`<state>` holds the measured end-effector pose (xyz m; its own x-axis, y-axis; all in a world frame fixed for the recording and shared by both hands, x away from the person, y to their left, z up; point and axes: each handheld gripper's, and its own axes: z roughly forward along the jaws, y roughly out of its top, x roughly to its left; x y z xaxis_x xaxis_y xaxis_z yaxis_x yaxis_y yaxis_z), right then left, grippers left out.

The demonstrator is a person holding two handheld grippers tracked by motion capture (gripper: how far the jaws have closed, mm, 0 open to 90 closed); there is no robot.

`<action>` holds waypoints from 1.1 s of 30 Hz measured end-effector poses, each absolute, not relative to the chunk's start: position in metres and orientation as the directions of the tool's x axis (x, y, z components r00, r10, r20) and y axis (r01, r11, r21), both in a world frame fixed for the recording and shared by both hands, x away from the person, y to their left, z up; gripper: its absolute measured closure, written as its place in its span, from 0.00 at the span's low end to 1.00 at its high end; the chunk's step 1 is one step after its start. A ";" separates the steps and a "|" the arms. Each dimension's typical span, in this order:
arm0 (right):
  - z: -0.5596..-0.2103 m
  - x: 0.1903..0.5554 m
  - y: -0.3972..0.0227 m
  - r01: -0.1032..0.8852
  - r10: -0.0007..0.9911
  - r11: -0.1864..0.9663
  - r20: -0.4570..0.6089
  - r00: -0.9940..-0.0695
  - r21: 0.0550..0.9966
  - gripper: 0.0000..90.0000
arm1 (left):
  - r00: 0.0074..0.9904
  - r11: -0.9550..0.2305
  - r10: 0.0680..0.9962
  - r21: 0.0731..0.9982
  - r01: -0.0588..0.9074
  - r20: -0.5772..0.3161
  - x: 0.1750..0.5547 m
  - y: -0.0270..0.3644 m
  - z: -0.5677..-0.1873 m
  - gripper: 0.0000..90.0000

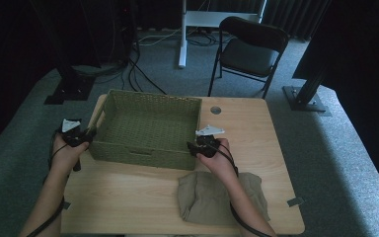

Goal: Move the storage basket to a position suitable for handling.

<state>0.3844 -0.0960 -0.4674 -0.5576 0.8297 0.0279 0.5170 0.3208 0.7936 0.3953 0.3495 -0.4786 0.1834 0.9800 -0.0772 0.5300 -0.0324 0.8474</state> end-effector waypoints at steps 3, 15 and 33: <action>-0.468 0.385 -0.098 0.523 0.840 0.318 0.021 -0.543 0.791 0.63 | 0.170 -0.025 0.982 0.848 0.529 -0.077 0.391 0.344 -0.479 0.89; -0.470 0.391 -0.117 0.545 0.890 0.262 0.019 -0.456 0.796 0.75 | 0.133 0.001 0.988 0.857 0.516 -0.081 0.379 0.314 -0.481 0.87; -0.471 0.393 -0.161 0.559 0.932 0.205 0.015 -0.362 0.804 0.83 | 0.154 -0.004 0.984 0.847 0.531 -0.092 0.376 0.264 -0.480 0.84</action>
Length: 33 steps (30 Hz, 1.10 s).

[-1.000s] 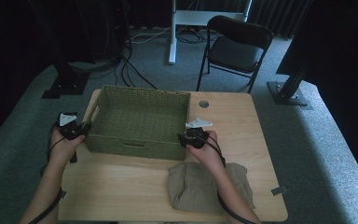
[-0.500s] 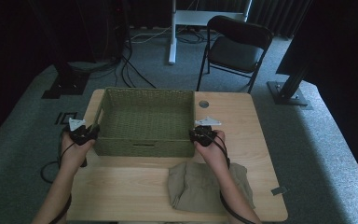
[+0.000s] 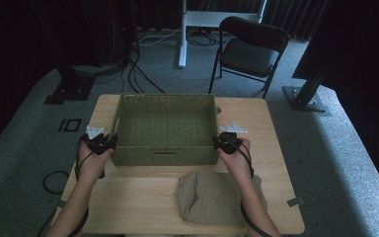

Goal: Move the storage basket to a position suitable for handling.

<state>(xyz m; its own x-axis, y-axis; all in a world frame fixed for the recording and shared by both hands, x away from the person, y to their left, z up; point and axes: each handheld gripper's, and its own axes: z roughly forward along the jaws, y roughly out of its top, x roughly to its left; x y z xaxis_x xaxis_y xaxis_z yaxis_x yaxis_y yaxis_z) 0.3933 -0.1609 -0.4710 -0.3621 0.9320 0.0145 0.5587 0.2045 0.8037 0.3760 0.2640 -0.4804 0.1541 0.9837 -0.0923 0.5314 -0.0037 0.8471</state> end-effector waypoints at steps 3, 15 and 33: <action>-0.471 0.392 -0.168 0.559 0.936 0.200 0.013 -0.353 0.805 0.83 | 0.159 -0.007 0.983 0.846 0.534 -0.092 0.377 0.256 -0.480 0.84; -0.471 0.389 -0.201 0.570 0.951 0.177 0.009 -0.308 0.803 0.85 | 0.206 -0.026 0.974 0.848 0.529 -0.099 0.384 0.223 -0.481 0.81; -0.471 0.384 -0.239 0.585 0.966 0.144 0.015 -0.259 0.798 0.85 | 0.254 -0.060 0.963 0.844 0.533 -0.092 0.392 0.186 -0.480 0.81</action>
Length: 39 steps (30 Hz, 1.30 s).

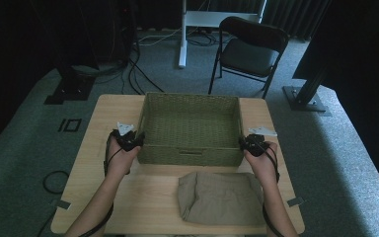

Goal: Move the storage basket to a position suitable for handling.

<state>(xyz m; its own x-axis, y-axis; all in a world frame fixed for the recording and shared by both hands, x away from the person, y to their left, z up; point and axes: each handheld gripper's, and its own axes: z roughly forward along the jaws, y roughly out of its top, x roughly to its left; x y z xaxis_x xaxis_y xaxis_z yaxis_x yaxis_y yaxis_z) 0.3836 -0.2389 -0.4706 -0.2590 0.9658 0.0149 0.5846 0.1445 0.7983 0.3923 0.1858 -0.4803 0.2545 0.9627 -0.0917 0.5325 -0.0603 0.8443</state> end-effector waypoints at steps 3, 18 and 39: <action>-0.471 0.383 -0.245 0.585 0.968 0.136 0.018 -0.249 0.799 0.86 | 0.265 -0.066 0.960 0.843 0.534 -0.092 0.394 0.180 -0.480 0.81; -0.471 0.381 -0.275 0.593 0.976 0.111 0.026 -0.217 0.798 0.86 | 0.284 -0.078 0.954 0.842 0.534 -0.092 0.398 0.149 -0.481 0.81; -0.472 0.383 -0.311 0.590 0.983 0.085 0.027 -0.179 0.803 0.87 | 0.315 -0.099 0.945 0.837 0.538 -0.091 0.407 0.114 -0.480 0.81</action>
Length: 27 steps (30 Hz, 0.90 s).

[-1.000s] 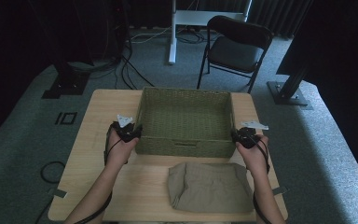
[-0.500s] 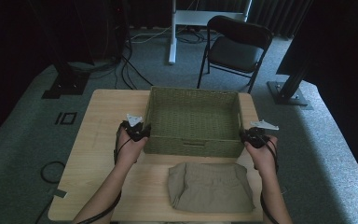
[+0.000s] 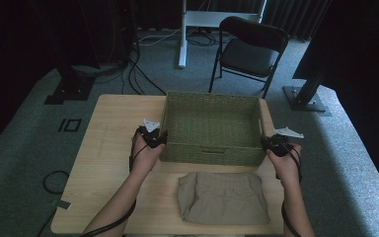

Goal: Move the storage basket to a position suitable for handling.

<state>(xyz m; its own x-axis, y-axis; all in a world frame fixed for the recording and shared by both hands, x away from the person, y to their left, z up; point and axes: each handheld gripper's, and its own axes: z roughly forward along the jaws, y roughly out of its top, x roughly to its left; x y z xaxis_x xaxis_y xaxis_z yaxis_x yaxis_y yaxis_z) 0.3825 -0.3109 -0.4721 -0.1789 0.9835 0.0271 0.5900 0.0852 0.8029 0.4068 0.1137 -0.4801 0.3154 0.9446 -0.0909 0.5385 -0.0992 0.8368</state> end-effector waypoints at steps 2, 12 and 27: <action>-0.472 0.383 -0.314 0.591 0.984 0.077 0.034 -0.175 0.803 0.87 | 0.316 -0.102 0.944 0.836 0.539 -0.088 0.408 0.111 -0.480 0.81; -0.472 0.382 -0.320 0.595 0.985 0.066 0.043 -0.166 0.801 0.86 | 0.329 -0.104 0.940 0.837 0.538 -0.094 0.408 0.108 -0.480 0.81; -0.466 0.381 -0.321 0.479 0.961 0.042 0.095 -0.260 0.877 0.37 | 0.458 -0.164 0.881 0.833 0.528 -0.117 0.411 0.110 -0.469 0.35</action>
<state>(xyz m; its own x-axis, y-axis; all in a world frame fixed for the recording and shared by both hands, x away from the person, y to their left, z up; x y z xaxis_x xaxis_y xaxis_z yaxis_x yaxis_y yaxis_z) 0.3813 -0.3207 -0.4661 -0.2596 0.9610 0.0954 0.4786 0.0422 0.8770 0.4113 0.1096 -0.4691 0.4580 0.8812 -0.1173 0.5281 -0.1635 0.8333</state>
